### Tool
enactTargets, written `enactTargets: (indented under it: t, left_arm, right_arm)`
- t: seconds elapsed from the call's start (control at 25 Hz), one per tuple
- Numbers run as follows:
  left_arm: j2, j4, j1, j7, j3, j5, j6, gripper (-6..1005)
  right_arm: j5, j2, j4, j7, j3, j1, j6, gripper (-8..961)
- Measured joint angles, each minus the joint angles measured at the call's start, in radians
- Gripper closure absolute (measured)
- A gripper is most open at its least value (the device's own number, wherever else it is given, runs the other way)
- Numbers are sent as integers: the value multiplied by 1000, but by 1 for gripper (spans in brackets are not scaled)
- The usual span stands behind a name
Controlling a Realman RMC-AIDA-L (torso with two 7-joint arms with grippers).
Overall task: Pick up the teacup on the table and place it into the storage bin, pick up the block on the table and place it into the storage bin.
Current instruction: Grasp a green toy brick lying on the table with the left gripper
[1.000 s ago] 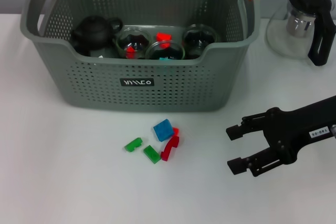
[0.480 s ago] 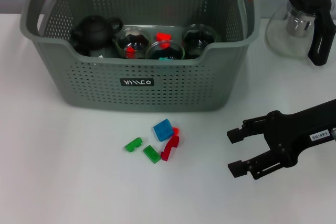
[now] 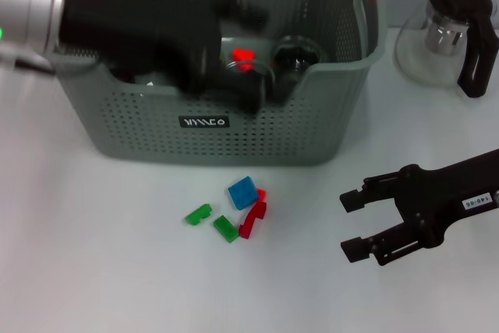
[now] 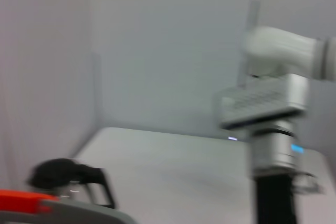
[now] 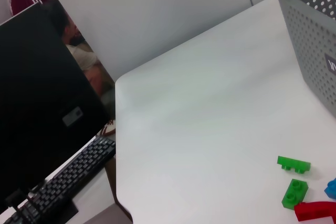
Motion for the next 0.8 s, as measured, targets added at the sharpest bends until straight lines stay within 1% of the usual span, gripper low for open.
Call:
enactTargets:
  t: [0.08,0.2,0.32,0.4,0.56,0.68,0.8]
  left_arm:
    - [-11,33,51,28,32,-8,38,36]
    - [-12,65,131,53,121,5,50,39]
    - [-20,69,173,69,168,59,55,43]
    - [-25,49,183,78,195,108,49,45]
    - [-26,-63,173,83,236,208,5,49]
    - [-25,-168,157,89,275,280,-65,52]
    - [-26,-239,150,91,327,349,-146,56]
  right_arm:
    - [0,0,0,0,0,0,1,26]
    - [0,0,0,1,2,0,2,26]
    - [1,1,0,3,3,0,4,27]
    - [1,2,0,3,4,1,8,27]
    - [1,5,1,3,6,1,13,26]
    - [1,6,2,3,14,1,14,26]
    - [1,6,2,3,16,1,15,26]
